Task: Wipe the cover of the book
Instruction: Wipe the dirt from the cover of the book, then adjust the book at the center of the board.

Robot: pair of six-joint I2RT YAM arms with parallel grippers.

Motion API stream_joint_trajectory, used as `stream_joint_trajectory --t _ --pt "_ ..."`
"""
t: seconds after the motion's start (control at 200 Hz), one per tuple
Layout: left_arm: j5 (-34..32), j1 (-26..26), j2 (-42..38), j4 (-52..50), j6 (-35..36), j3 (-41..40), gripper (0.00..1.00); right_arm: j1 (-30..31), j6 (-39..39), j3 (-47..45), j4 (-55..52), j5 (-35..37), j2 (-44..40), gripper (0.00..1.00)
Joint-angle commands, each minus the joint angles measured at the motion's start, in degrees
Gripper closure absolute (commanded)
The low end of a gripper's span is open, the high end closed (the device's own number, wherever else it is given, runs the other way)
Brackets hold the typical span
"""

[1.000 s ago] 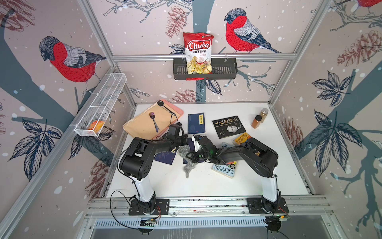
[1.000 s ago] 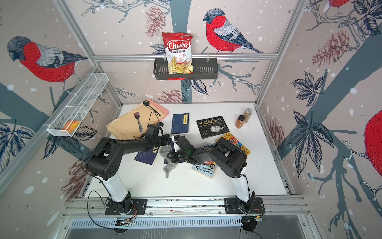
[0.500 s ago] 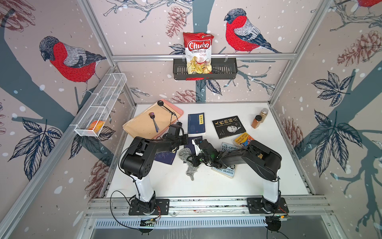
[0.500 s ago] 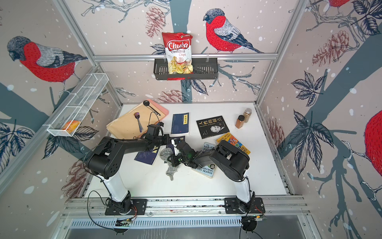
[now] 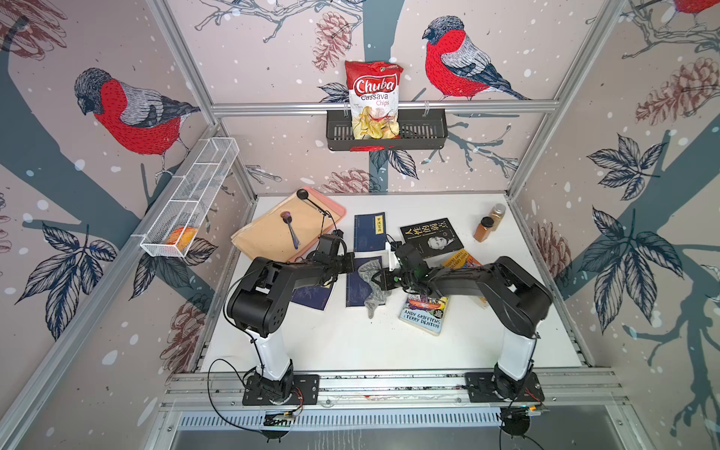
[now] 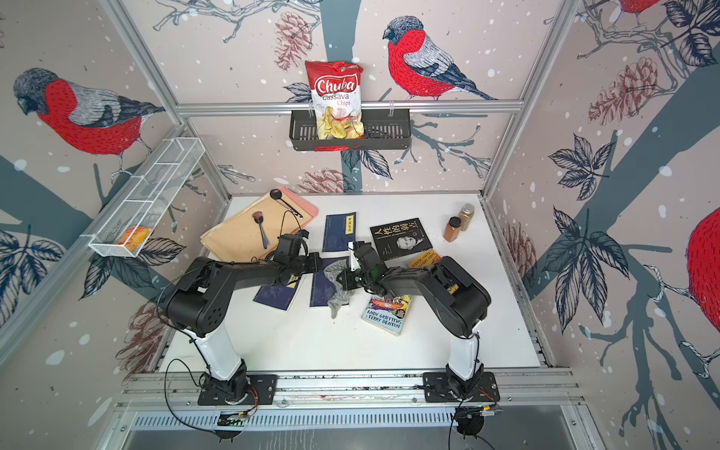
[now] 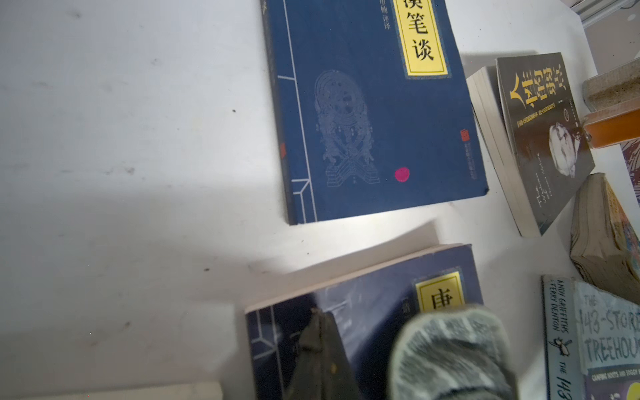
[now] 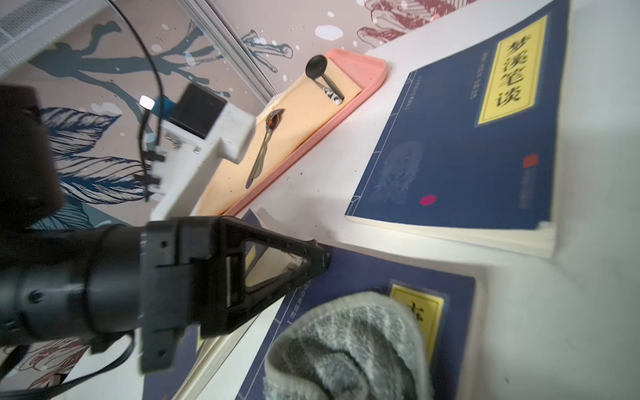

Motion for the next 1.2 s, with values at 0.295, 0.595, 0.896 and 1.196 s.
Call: stream_joint_trajectory --t 0.295,0.595,0.896,1.196 --pt "-3.0 -2.0 -1.9 -11.0 1.4 3.1 1.00 -5.8 3.6 -13.6 -23.2 19.7 -32.2 0.98" --pt "-1.6 -7.6 -2.3 -12.8 1.8 8.8 0.97 -21.3 4.9 -22.3 -31.8 24.0 -42.6 0.97" --pt "2.6 -13.6 0.5 -10.6 1.4 11.5 0.87 -23.7 5.8 -25.4 -26.1 20.3 -34.9 0.98" --pt "4.5 -20.2 3.0 -9.6 0.3 9.6 0.88 -20.1 6.3 -22.9 -20.1 15.3 -25.0 0.99"
